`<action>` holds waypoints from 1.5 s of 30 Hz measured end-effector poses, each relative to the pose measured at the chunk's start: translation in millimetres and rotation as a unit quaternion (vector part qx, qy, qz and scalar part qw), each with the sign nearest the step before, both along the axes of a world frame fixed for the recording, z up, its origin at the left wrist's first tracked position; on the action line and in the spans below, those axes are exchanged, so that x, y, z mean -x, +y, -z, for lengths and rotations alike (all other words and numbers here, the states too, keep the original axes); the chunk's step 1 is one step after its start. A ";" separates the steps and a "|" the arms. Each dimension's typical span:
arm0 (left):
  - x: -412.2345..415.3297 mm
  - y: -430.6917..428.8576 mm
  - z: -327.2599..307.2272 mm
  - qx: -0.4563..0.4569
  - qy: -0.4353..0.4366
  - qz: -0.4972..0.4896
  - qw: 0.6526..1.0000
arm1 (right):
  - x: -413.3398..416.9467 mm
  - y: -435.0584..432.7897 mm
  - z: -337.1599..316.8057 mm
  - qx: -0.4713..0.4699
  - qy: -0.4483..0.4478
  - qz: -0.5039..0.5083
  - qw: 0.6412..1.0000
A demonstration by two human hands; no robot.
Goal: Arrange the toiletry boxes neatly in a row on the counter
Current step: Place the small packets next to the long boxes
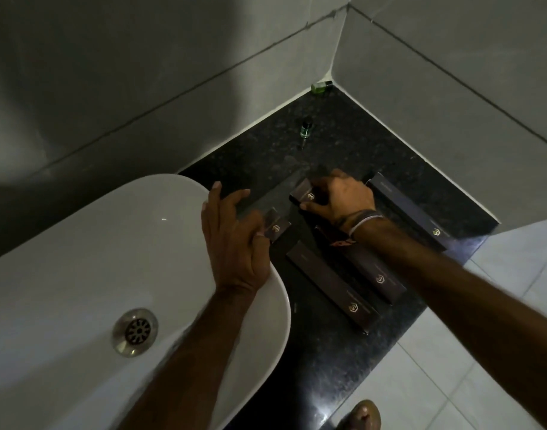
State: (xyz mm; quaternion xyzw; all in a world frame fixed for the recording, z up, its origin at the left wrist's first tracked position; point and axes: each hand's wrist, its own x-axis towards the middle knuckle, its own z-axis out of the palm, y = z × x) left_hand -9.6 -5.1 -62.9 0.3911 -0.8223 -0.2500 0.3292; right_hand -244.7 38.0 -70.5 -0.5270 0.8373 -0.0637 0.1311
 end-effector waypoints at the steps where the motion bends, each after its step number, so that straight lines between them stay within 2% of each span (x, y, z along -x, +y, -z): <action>1: -0.1 0.1 -0.1 0.002 -0.001 0.000 1.000 | -1.1 1.8 1.1 0.001 -0.004 0.001 1.000; 14: 0.7 -0.7 4.2 0.009 0.013 0.001 1.000 | -0.7 8.3 11.4 0.015 0.043 -0.028 0.999; 19: -0.1 -3.1 6.0 0.006 0.019 0.006 1.000 | 23.9 0.5 -3.3 0.143 0.011 0.077 0.987; 21: 0.4 -3.8 5.9 0.002 0.019 0.006 1.000 | 37.9 -10.2 -10.4 0.160 0.005 0.116 0.980; 26: 0.7 -2.7 4.0 -0.006 0.032 0.007 0.999 | 41.1 -20.9 -12.2 0.047 -0.055 0.000 0.997; 29: 0.9 -1.3 1.7 -0.005 0.038 0.012 0.999 | 30.7 -17.6 -8.8 -0.015 -0.007 -0.029 0.999; 32: 1.1 -1.4 1.3 -0.013 0.027 0.008 1.000 | 25.8 -17.8 -3.2 -0.025 0.041 -0.046 0.998; 35: 0.7 -1.1 3.7 -0.002 0.024 0.010 1.000 | 29.2 -25.8 -4.3 0.052 0.007 0.031 0.998; 38: 0.7 -1.9 4.9 0.001 0.027 0.007 1.000 | 45.6 -51.7 -9.3 0.144 -0.092 0.179 0.969; 40: 0.7 -1.6 4.7 0.002 0.031 0.008 0.999 | 55.7 -75.3 -11.9 0.109 -0.121 0.220 0.962; 42: 0.6 -0.9 4.6 0.002 0.038 0.009 0.999 | 58.1 -97.7 -14.9 0.043 -0.097 0.198 0.974; 45: 0.7 -0.7 5.1 -0.009 0.051 0.010 0.999 | 56.8 -123.5 -20.0 0.011 -0.054 0.140 0.989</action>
